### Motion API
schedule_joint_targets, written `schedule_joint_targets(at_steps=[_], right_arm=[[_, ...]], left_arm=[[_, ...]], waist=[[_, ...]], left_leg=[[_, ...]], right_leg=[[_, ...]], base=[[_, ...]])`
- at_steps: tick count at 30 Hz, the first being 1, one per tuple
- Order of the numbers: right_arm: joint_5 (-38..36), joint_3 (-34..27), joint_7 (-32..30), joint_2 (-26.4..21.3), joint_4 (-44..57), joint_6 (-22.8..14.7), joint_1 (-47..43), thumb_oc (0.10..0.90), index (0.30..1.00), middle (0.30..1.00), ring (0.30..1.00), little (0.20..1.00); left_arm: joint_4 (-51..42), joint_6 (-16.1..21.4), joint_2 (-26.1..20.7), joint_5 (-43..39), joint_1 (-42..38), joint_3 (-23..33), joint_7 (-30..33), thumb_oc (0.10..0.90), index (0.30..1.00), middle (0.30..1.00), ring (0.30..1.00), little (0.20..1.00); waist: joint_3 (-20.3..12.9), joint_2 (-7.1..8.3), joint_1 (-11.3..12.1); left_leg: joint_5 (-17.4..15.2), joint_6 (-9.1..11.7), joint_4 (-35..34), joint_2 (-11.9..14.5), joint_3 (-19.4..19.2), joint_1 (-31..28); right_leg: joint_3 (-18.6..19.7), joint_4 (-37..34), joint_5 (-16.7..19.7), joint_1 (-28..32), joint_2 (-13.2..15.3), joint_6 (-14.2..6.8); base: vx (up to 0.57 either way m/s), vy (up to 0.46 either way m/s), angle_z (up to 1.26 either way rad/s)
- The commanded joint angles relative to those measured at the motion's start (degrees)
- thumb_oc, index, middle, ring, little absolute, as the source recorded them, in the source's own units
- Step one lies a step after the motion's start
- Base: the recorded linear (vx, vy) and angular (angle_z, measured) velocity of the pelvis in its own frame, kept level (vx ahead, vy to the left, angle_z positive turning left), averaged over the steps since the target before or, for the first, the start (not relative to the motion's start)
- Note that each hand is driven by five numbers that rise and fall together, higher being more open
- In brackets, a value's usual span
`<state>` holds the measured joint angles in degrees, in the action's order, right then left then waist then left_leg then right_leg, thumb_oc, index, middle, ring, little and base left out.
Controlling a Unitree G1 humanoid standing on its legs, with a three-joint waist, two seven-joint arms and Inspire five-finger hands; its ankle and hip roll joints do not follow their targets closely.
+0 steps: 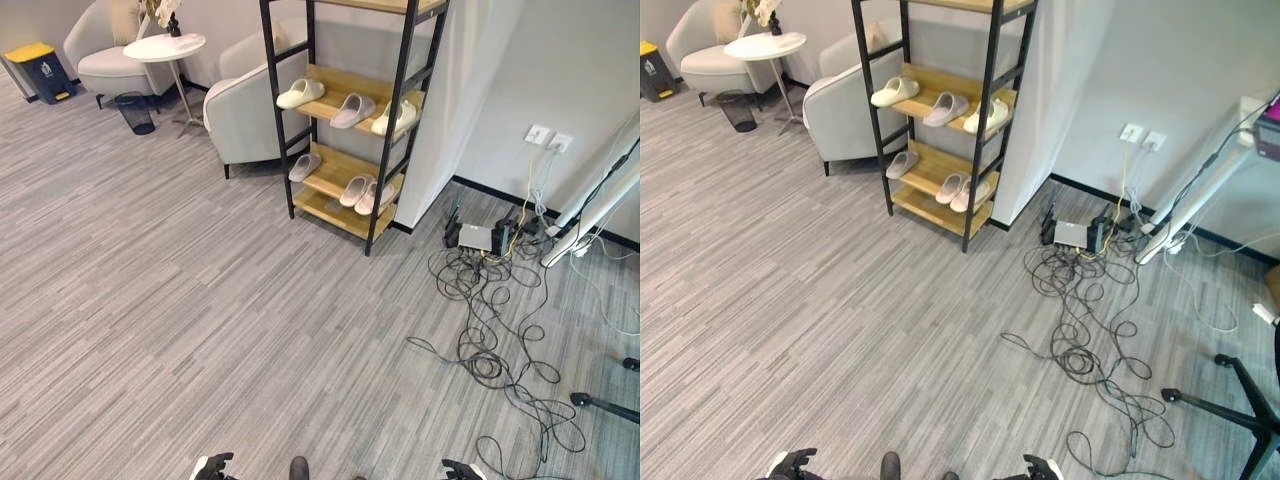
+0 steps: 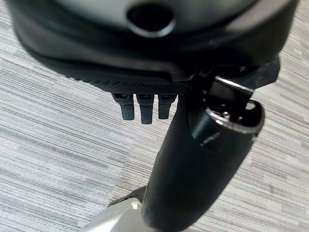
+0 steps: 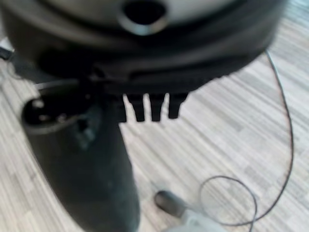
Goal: Arrange the slippers neatly on the shoe rack.
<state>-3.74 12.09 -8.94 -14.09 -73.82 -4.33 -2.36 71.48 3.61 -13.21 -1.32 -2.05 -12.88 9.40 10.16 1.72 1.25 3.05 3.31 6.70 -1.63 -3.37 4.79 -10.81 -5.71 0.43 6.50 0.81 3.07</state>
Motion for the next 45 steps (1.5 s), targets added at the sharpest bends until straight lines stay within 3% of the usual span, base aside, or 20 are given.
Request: schedule_joint_targets(at_steps=[1,4,7,12,15,17,20,23,25,28,32,33,34,35,36,38,41,43,45], right_arm=[[-0.60,1.73,-1.54,-3.76,0.92,-0.80,-0.80,0.800,0.900,0.900,0.900,0.900],[-0.56,1.94,-1.45,-3.60,0.93,-0.70,-0.93,0.800,0.900,0.900,0.900,0.900],[-0.55,2.18,-1.56,-3.21,0.93,-0.33,-1.05,0.800,0.900,0.900,0.900,0.900],[0.81,2.19,-0.97,-1.44,0.62,0.03,-0.63,0.800,0.900,0.900,0.900,0.900],[1.31,2.28,-0.24,-1.10,1.23,0.44,-0.77,0.800,0.900,0.900,0.900,0.900],[1.17,2.42,-0.32,-0.99,1.70,0.50,-1.12,0.800,0.900,0.900,0.900,0.900],[0.83,2.64,-0.28,-1.06,2.40,0.47,-1.52,0.800,0.900,0.900,0.900,0.900],[0.66,3.10,-0.23,-1.25,2.95,0.40,-1.81,0.800,0.900,0.900,0.900,0.900],[0.61,3.33,-0.30,-1.55,3.14,0.46,-2.05,0.800,0.900,0.900,0.900,0.900],[0.69,2.97,-0.05,-1.57,2.17,0.90,-1.06,0.800,0.900,0.900,0.900,0.900],[0.83,3.08,-0.09,-1.55,1.70,0.66,0.13,0.800,0.900,0.900,0.900,0.900],[0.36,2.34,0.01,-1.59,1.18,0.44,0.20,0.800,0.900,0.900,0.900,0.900],[0.03,2.38,-0.14,-1.66,1.21,0.24,-0.05,0.800,0.900,0.900,0.900,0.900],[0.03,2.37,-0.14,-1.65,1.20,0.23,-0.06,0.800,0.900,0.900,0.900,0.900],[-0.66,2.46,-0.41,-1.93,1.40,-0.14,-0.76,0.800,0.900,0.900,0.900,0.900],[-1.51,2.71,-0.64,-2.36,1.22,0.10,-1.89,0.800,0.900,0.900,0.900,0.900],[-2.27,2.77,-0.92,-2.39,1.23,0.16,-2.06,0.800,0.900,0.900,0.900,0.900],[-2.36,2.82,-1.13,-2.43,1.27,-0.15,-1.79,0.800,0.900,0.900,0.900,0.900],[-2.28,2.94,-1.50,-2.42,1.39,-0.14,-1.60,0.800,0.900,0.900,0.900,0.900]], left_arm=[[0.85,0.94,1.55,-0.76,-2.18,-2.11,-0.19,0.800,0.900,0.900,0.900,0.900],[0.99,0.85,1.55,-0.57,-2.12,-2.13,-0.11,0.800,0.900,0.900,0.900,0.900],[1.12,0.86,1.19,-0.25,-2.21,-2.02,-0.31,0.800,0.900,0.900,0.900,0.900],[2.13,0.72,0.32,0.48,-1.70,-0.77,-0.22,0.800,0.900,0.900,0.900,0.900],[2.14,0.58,-0.74,0.92,-1.48,-0.23,-0.37,0.800,0.900,0.900,0.900,0.900],[1.89,0.42,-1.22,0.83,-1.76,-0.20,-0.24,0.800,0.900,0.900,0.900,0.900],[1.46,0.51,-1.47,0.49,-2.10,-0.26,-0.24,0.800,0.900,0.900,0.900,0.900],[1.49,0.62,-1.11,0.76,-2.15,-0.49,-0.41,0.800,0.900,0.900,0.900,0.900],[1.87,0.68,-0.89,0.84,-2.36,-0.68,-0.61,0.800,0.900,0.900,0.900,0.900],[1.83,0.99,-0.64,1.21,-3.13,-1.02,-1.15,0.800,0.900,0.900,0.900,0.900],[2.14,1.16,0.09,2.04,-2.70,-1.64,-0.97,0.800,0.900,0.900,0.900,0.900],[1.72,1.24,0.43,1.81,-2.93,-1.92,-1.40,0.800,0.900,0.900,0.900,0.900],[1.28,1.31,0.51,1.56,-3.24,-2.24,-1.36,0.800,0.900,0.900,0.900,0.900],[1.28,1.30,0.50,1.56,-3.25,-2.24,-1.36,0.800,0.900,0.900,0.900,0.900],[0.41,1.35,0.52,0.81,-3.98,-2.60,-1.36,0.800,0.900,0.900,0.900,0.900],[-0.69,1.21,0.27,-0.93,-4.98,-2.48,-0.66,0.800,0.900,0.900,0.900,0.900],[-0.72,1.19,0.17,-1.44,-5.04,-2.57,-0.47,0.800,0.900,0.900,0.900,0.900],[-0.12,1.07,0.04,-1.05,-4.66,-2.46,-0.36,0.800,0.900,0.900,0.900,0.900],[0.12,0.97,-0.16,-0.75,-4.44,-2.36,-0.25,0.800,0.900,0.900,0.900,0.900]], waist=[[1.68,0.62,0.21],[1.32,1.01,0.46],[1.25,1.20,1.43],[-0.45,1.93,2.49],[0.26,2.17,2.20],[0.92,1.37,1.69],[1.59,0.48,0.94],[2.26,0.13,-0.09],[2.70,0.31,-1.05],[2.77,0.57,-2.97],[1.43,0.13,-3.76],[1.02,-0.45,-3.87],[1.42,-0.09,-3.81],[1.39,-0.14,-3.84],[2.21,0.60,-3.27],[3.18,1.85,-2.11],[3.33,2.39,-1.15],[3.40,2.88,-0.31],[3.35,2.94,0.23]], left_leg=[[-3.84,1.11,9.96,5.90,-1.93,3.58],[-4.62,0.52,7.20,5.68,-2.94,4.14],[-2.30,0.52,3.09,5.94,-4.64,6.27],[-3.58,-1.68,0.18,3.36,-3.51,3.53],[-5.21,-3.94,-1.90,1.95,-3.97,-0.28],[-5.85,-5.00,-2.61,1.87,-3.59,-1.93],[-7.01,-5.81,-3.61,1.49,-2.52,-4.50],[-8.79,-6.15,-4.90,0.54,-1.51,-7.88],[-10.28,-5.97,-5.75,-0.26,-0.51,-9.93],[-12.37,-5.45,-6.56,-1.54,3.07,-13.37],[-14.20,-4.77,-5.19,-1.47,4.02,-14.47],[-11.12,-1.47,1.28,-0.38,2.80,-12.79],[-9.42,-0.19,6.90,0.43,1.05,-10.08],[-9.63,-0.15,7.33,0.51,1.09,-9.80],[-6.60,0.98,14.36,1.50,-0.60,-5.84],[-4.92,0.76,24.65,5.54,-5.19,1.23],[-6.02,-0.30,24.12,6.84,-7.34,5.02],[-7.75,-1.07,18.69,6.87,-8.03,6.86],[-6.04,-0.83,11.62,7.23,-8.15,8.26]], right_leg=[[-2.86,2.99,-5.06,0.84,2.02,-5.58],[-3.10,3.01,-5.53,1.13,2.11,-6.02],[-2.89,3.70,-6.82,1.81,1.81,-6.41],[-2.02,11.38,-7.57,0.60,4.16,-9.11],[-1.71,23.08,-2.47,-4.49,7.52,-12.26],[-0.97,29.32,0.55,-8.10,7.68,-12.68],[0.25,31.77,0.56,-12.05,6.90,-11.83],[0.41,25.95,-0.92,-14.61,5.81,-10.70],[-1.08,19.34,0.45,-17.10,6.09,-10.35],[2.25,11.75,3.02,-19.04,3.69,-11.35],[1.78,11.40,2.57,-17.65,3.11,-9.72],[0.46,10.07,1.77,-15.55,2.99,-8.67],[-0.02,9.16,1.50,-14.19,3.39,-8.20],[-0.07,9.13,1.54,-14.24,3.33,-8.17],[-0.41,8.15,1.07,-12.21,3.68,-7.34],[-2.45,7.03,-1.40,-8.62,3.76,-5.48],[-3.09,6.76,-3.17,-6.22,3.53,-5.00],[-3.08,5.45,-4.38,-3.76,2.97,-5.55],[-3.21,4.48,-5.17,-2.02,2.69,-6.16]], base=[[0.06,0.013,-0.03],[0.12,0.056,0.26],[0.16,0.124,0.15],[0.19,0.192,-0.18],[0.14,0.199,-0.09],[0.11,0.149,-0.24],[0.21,0.119,-0.05],[0.29,0.059,-0.01],[0.30,-0.003,0.07],[0.42,-0.048,0.22],[0.35,-0.088,0.83],[0.27,-0.110,0.51],[0.27,-0.110,0.66],[0.11,-0.097,0.59],[0.09,-0.114,0.48],[0.27,-0.199,0.14],[0.25,-0.066,0.15],[0.26,0.014,0.17],[0.31,0.070,0.20]])
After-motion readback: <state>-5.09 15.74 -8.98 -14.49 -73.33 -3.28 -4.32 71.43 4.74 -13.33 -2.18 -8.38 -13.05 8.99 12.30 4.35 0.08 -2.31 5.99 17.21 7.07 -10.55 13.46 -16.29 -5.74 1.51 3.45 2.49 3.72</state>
